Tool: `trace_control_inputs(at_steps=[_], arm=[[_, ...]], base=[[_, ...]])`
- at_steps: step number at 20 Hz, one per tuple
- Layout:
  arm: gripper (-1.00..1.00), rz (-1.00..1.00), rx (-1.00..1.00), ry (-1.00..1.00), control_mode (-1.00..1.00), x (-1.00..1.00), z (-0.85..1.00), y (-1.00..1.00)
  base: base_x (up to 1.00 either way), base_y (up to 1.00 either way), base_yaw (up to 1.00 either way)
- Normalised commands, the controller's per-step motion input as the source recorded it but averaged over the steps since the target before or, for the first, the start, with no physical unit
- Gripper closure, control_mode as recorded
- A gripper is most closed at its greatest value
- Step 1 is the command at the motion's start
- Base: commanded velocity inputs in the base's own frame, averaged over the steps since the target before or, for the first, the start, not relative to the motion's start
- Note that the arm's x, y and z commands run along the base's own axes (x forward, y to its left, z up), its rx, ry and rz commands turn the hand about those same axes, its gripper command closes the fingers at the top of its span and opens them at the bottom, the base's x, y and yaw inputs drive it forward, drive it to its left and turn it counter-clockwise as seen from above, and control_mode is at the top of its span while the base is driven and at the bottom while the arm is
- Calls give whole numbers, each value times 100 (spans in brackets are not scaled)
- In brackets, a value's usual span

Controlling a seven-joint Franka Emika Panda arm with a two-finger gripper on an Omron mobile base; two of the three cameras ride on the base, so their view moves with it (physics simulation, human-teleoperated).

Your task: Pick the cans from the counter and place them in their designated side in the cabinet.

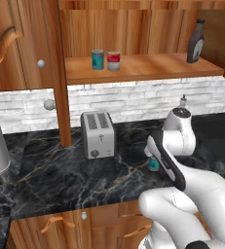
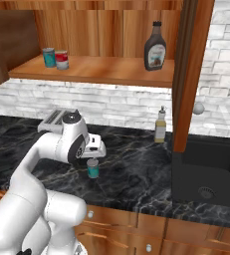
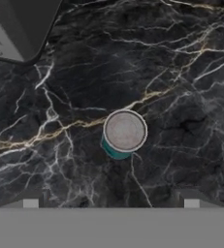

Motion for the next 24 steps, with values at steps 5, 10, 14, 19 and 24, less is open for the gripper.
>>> trace_control_inputs(at_steps=[5, 10, 14, 19, 24], arm=[[-100, 0, 0, 0, -100, 12, -23, 0], [-100, 0, 0, 0, -100, 16, -19, 0], [-100, 0, 0, 0, -100, 20, -14, -1], [-100, 0, 0, 0, -100, 20, -13, -2], [-100, 0, 0, 0, -100, 12, -15, -11]], base=[[0, 0, 0], [0, 0, 0], [0, 0, 0], [0, 0, 0], [0, 0, 0]])
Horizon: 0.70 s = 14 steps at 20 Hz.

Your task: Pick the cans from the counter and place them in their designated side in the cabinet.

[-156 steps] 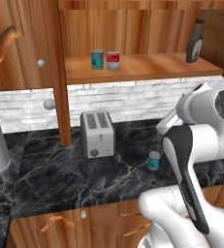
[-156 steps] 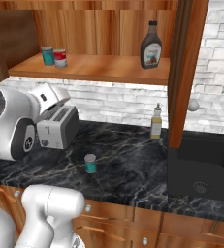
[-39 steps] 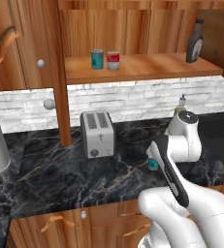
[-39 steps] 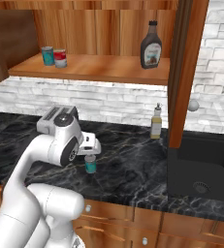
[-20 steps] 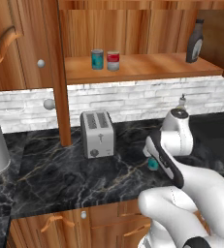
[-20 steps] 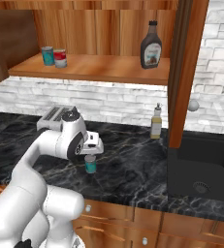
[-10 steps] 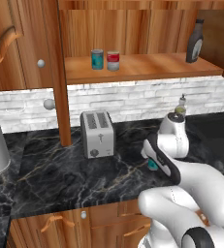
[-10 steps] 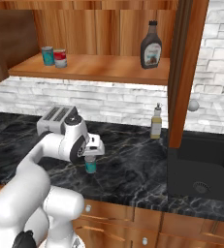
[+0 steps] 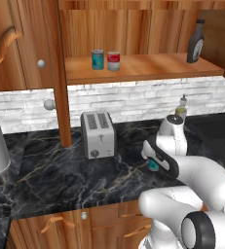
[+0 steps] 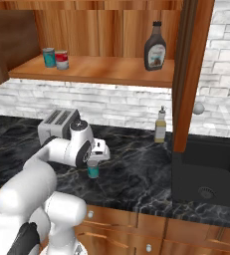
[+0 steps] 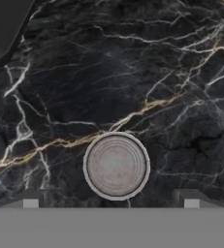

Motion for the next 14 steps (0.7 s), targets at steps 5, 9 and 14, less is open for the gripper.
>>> trace_control_inputs(at_steps=[5, 9, 14], arm=[[-100, 0, 0, 0, -100, 10, -16, -10], [-100, 0, 0, 1, -100, 12, -19, -3], [-100, 0, 0, 3, -100, 17, -20, 0]], base=[[0, 0, 0], [0, 0, 0], [0, 0, 0]])
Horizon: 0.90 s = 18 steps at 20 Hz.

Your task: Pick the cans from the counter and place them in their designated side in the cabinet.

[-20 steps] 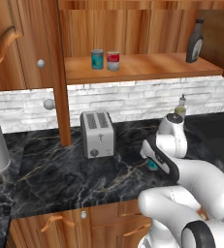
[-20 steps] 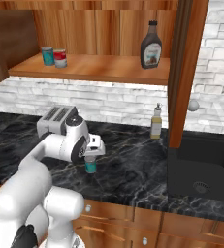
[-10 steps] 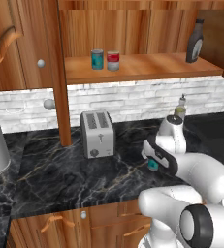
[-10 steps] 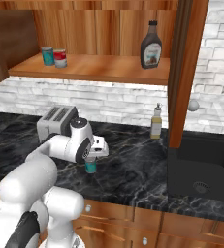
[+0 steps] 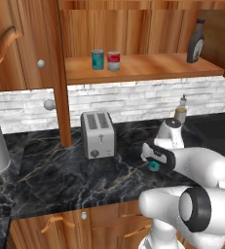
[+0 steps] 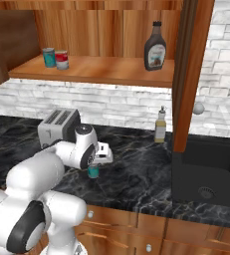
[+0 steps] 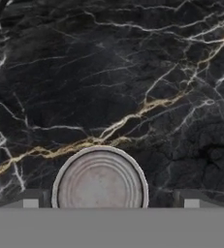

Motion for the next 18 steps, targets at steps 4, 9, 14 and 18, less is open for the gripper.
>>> trace_control_inputs(at_steps=[4, 9, 14, 18], arm=[[-100, 0, 0, 1, -100, 17, -18, 0], [100, 0, 0, 1, -100, 13, -16, -1], [100, 0, 0, 1, -100, 3, -2, -2], [100, 0, 0, 0, -100, 0, 9, -1]], base=[[0, 0, 0], [0, 0, 0], [0, 0, 0], [0, 0, 0]])
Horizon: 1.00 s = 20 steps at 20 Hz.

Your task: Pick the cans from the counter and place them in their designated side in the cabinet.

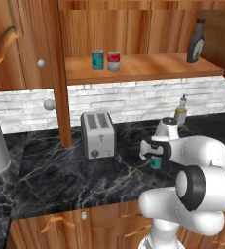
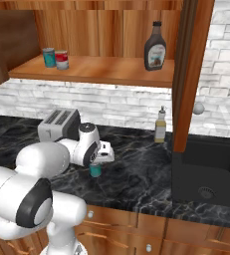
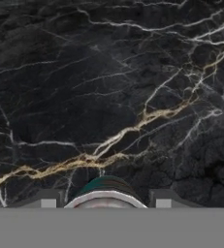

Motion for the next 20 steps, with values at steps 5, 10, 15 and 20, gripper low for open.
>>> trace_control_inputs(at_steps=[5, 10, 15, 20], arm=[[100, -1, 0, 0, -100, 0, 23, 0], [100, 0, 0, -1, -100, -2, 32, 0], [100, 0, 0, -6, -100, -10, 32, 0], [100, 0, 0, -6, -100, -10, 32, 0]], base=[[0, 0, 0], [0, 0, 0], [0, 0, 0], [0, 0, 0]])
